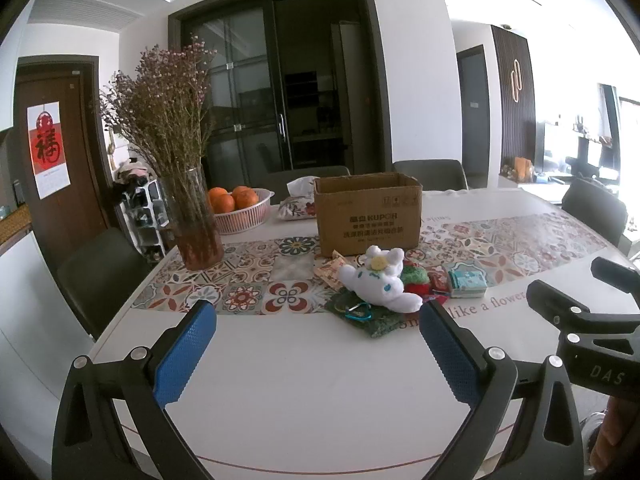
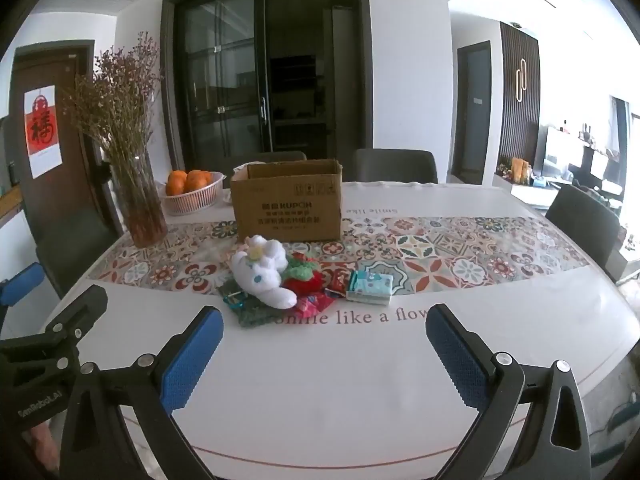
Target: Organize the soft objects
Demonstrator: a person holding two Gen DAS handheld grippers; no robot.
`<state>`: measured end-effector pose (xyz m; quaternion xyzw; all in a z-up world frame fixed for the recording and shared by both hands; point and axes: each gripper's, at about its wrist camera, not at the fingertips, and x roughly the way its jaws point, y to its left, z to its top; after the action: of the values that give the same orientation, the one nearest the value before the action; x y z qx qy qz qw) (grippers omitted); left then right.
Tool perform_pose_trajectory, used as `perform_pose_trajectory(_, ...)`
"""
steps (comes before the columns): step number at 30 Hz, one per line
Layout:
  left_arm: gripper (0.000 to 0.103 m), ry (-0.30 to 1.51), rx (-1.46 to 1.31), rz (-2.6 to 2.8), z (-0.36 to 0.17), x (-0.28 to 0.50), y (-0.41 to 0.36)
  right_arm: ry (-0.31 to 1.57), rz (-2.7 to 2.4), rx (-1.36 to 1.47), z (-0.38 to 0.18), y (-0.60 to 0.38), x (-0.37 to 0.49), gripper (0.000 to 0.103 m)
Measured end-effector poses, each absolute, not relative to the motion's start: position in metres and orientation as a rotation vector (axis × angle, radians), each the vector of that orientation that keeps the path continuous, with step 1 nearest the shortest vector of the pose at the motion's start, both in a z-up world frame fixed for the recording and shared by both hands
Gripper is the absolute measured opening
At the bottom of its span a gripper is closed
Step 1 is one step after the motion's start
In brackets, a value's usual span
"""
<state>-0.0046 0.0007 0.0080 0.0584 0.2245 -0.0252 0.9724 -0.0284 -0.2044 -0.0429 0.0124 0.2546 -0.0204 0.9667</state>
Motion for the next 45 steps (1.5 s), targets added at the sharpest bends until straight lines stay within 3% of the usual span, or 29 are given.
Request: perform_pose_trajectory(45,0.103,0.454,0.116,-0.049,0.0048,-0.0043,0.0013,0.512,-0.045,0.023,-0.0433,-0.2055,-0.0297,0.103)
